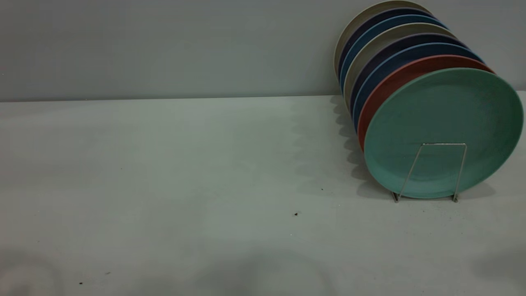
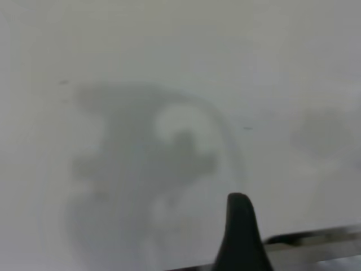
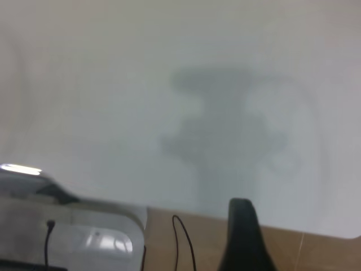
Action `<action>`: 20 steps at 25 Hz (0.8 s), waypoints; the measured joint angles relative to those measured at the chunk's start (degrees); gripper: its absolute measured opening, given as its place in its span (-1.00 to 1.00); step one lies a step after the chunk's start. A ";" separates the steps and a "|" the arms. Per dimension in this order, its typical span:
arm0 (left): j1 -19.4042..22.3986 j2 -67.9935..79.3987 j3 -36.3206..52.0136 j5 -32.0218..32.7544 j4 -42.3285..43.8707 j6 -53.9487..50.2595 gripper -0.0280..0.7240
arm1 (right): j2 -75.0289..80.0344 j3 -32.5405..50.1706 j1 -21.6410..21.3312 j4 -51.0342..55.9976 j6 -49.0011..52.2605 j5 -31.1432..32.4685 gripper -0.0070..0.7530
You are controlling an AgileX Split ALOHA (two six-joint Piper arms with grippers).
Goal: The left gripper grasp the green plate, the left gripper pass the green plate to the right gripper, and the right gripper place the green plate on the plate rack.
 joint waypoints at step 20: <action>0.00 -53.62 17.54 13.05 -1.31 -2.60 0.57 | -56.70 30.02 0.47 3.75 -4.12 -1.80 0.40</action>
